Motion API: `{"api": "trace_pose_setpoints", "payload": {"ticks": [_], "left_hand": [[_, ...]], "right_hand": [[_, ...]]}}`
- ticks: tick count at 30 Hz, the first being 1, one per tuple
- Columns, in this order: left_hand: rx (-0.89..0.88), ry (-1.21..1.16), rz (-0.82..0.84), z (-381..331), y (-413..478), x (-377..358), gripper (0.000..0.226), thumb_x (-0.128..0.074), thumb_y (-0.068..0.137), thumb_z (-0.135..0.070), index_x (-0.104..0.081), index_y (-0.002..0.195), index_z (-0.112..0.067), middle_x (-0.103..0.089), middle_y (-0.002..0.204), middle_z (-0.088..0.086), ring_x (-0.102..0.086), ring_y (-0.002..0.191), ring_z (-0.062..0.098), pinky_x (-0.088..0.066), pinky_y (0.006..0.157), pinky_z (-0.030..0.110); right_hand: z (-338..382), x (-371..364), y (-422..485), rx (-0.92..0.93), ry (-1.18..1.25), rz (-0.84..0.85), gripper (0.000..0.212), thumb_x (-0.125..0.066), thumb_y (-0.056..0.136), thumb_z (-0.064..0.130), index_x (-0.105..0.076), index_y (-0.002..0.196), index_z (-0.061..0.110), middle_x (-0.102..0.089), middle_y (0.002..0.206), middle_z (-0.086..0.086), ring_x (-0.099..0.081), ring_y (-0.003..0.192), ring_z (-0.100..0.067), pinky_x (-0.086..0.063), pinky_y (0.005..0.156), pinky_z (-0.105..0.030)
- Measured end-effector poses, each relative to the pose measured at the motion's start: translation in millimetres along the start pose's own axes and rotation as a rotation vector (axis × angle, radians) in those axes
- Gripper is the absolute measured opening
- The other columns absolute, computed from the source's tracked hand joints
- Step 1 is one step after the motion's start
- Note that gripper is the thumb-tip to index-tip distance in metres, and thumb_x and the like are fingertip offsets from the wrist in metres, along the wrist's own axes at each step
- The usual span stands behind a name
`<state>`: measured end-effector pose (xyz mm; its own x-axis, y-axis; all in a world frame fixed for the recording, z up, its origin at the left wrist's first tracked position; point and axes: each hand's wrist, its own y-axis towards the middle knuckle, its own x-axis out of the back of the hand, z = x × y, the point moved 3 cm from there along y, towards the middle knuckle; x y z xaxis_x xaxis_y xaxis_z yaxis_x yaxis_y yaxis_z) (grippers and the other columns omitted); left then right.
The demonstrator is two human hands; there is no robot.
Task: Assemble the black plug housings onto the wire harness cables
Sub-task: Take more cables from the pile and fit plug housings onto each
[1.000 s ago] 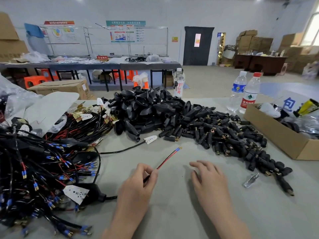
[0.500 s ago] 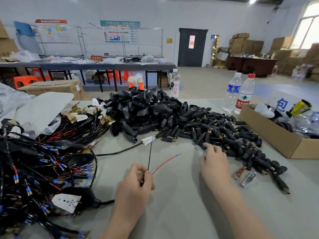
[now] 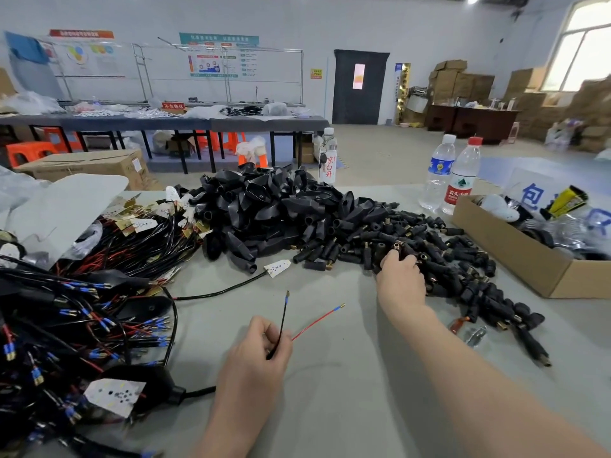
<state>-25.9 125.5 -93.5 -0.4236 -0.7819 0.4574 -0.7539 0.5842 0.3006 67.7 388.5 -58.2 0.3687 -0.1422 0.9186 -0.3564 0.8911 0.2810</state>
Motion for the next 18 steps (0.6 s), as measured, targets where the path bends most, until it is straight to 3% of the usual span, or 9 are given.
{"api": "trace_pose_setpoints", "payload": {"ticks": [3, 6, 8, 11, 13, 15, 18], "left_hand": [[0.005, -0.020, 0.000, 1, 0, -1, 0.024, -0.060, 0.093, -0.036, -0.041, 0.078, -0.032, -0.061, 0.061, -0.005, -0.055, 0.058, 0.014, -0.047, 0.062, 0.042], [-0.021, -0.036, -0.010, -2, -1, 0, 0.017, -0.060, 0.094, -0.037, -0.045, 0.084, -0.038, -0.067, 0.067, -0.011, -0.060, 0.062, 0.007, -0.051, 0.067, 0.041], [-0.048, -0.043, -0.018, -4, -1, -1, 0.013, -0.058, 0.095, -0.039, -0.049, 0.093, -0.048, -0.067, 0.070, -0.010, -0.063, 0.068, 0.008, -0.053, 0.071, 0.040], [-0.051, -0.075, -0.042, -5, 0, 0, 0.018, -0.060, 0.095, -0.036, -0.057, 0.100, -0.053, -0.068, 0.079, 0.000, -0.065, 0.078, 0.016, -0.053, 0.080, 0.043], [-0.057, -0.077, -0.037, -7, -1, 0, 0.018, -0.061, 0.095, -0.034, -0.061, 0.099, -0.051, -0.070, 0.082, -0.003, -0.066, 0.081, 0.017, -0.054, 0.081, 0.040], [-0.084, -0.066, -0.040, -9, -3, 0, 0.008, -0.060, 0.091, -0.047, -0.063, 0.099, -0.047, -0.069, 0.077, -0.005, -0.064, 0.073, 0.015, -0.053, 0.075, 0.039], [-0.108, -0.083, -0.043, -11, -4, 3, 0.033, -0.057, 0.083, -0.064, -0.066, 0.099, -0.036, -0.060, 0.069, 0.008, -0.056, 0.065, 0.026, -0.050, 0.064, 0.040]], "right_hand": [[-6, 6, 1, 0.043, -0.018, 0.093, 0.038, -0.051, 0.096, 0.009, -0.039, 0.131, 0.004, -0.051, 0.125, -0.024, -0.055, 0.110, -0.039, -0.044, 0.091, -0.042], [-8, 19, -9, 0.026, 0.192, 0.193, 0.056, -0.052, 0.097, 0.016, -0.028, 0.147, 0.007, -0.050, 0.129, -0.025, -0.052, 0.115, -0.040, -0.043, 0.091, -0.040], [-8, 28, -23, -0.031, 0.533, 0.224, 0.048, -0.054, 0.095, 0.018, -0.042, 0.141, 0.012, -0.060, 0.116, -0.016, -0.060, 0.105, -0.030, -0.044, 0.086, -0.035], [-4, 29, -60, -0.248, 1.331, 0.392, 0.015, -0.058, 0.095, 0.009, -0.063, 0.109, 0.012, -0.061, 0.080, -0.002, -0.058, 0.063, -0.010, -0.051, 0.075, -0.030], [-2, 23, -85, -0.384, 1.733, 0.508, 0.008, -0.059, 0.096, 0.007, -0.063, 0.102, 0.010, -0.064, 0.079, -0.006, -0.060, 0.064, -0.013, -0.056, 0.071, -0.027], [-3, 17, -104, -0.478, 1.947, 0.554, 0.008, -0.059, 0.095, 0.007, -0.063, 0.103, 0.008, -0.070, 0.085, -0.011, -0.067, 0.071, -0.017, -0.061, 0.071, -0.028], [0, 12, -117, -0.538, 2.073, 0.578, 0.009, -0.059, 0.093, 0.002, -0.064, 0.099, 0.005, -0.073, 0.089, -0.014, -0.073, 0.074, -0.019, -0.061, 0.064, -0.030]]}}
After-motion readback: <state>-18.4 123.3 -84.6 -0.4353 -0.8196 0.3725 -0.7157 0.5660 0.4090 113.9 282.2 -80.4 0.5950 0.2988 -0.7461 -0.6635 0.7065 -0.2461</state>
